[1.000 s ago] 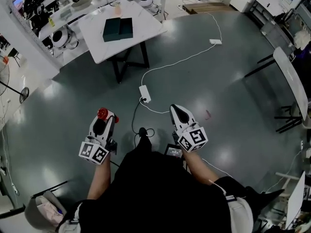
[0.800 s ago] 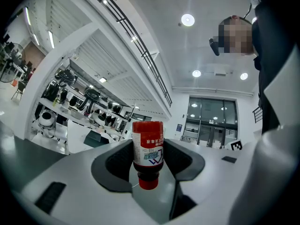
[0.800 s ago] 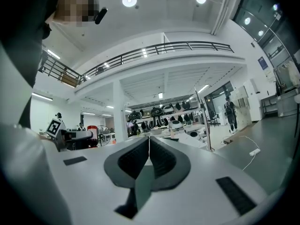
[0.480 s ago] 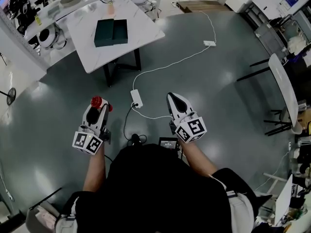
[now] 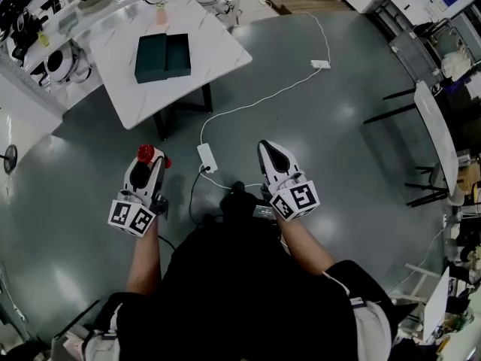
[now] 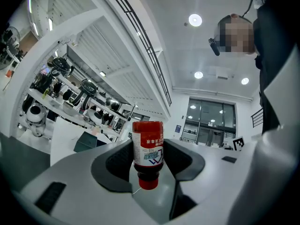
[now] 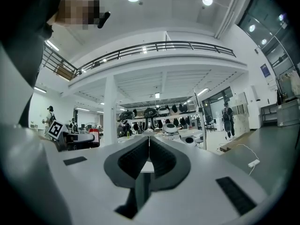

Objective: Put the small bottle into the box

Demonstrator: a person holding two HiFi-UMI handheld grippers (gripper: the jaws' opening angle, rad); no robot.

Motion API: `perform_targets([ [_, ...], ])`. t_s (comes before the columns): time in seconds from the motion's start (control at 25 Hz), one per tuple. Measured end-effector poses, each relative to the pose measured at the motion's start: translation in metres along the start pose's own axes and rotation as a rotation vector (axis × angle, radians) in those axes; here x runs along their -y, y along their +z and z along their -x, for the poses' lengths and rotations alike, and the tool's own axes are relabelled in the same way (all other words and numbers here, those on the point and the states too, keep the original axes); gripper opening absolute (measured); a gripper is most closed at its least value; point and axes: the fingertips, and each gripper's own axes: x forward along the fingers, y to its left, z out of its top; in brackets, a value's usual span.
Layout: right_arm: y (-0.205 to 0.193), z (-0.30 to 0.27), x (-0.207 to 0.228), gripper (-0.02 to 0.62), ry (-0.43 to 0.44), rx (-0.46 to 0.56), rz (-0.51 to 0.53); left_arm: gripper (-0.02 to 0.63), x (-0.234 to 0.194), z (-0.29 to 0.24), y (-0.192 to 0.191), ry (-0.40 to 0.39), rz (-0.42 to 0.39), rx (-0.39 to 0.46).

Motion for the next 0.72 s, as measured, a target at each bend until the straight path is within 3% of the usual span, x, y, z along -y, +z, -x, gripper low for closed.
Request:
perform_targets([
  [0.2,-0.013,-0.038,0.030,0.032,0.022,0.017,-0.024,0.213,-0.018,-0.043,-0.001,-0.001,-0.026,-0.005],
  [0.52,0.002,-0.129,0.093,0.032,0.099,0.056,-0.048,0.213,-0.048,-0.132,0.012,0.048,-0.047,-0.038],
  [0.72,0.000,-0.179,0.136,0.032,0.155,0.027,-0.084,0.213,-0.068,-0.192,0.018,0.102,-0.028,-0.043],
])
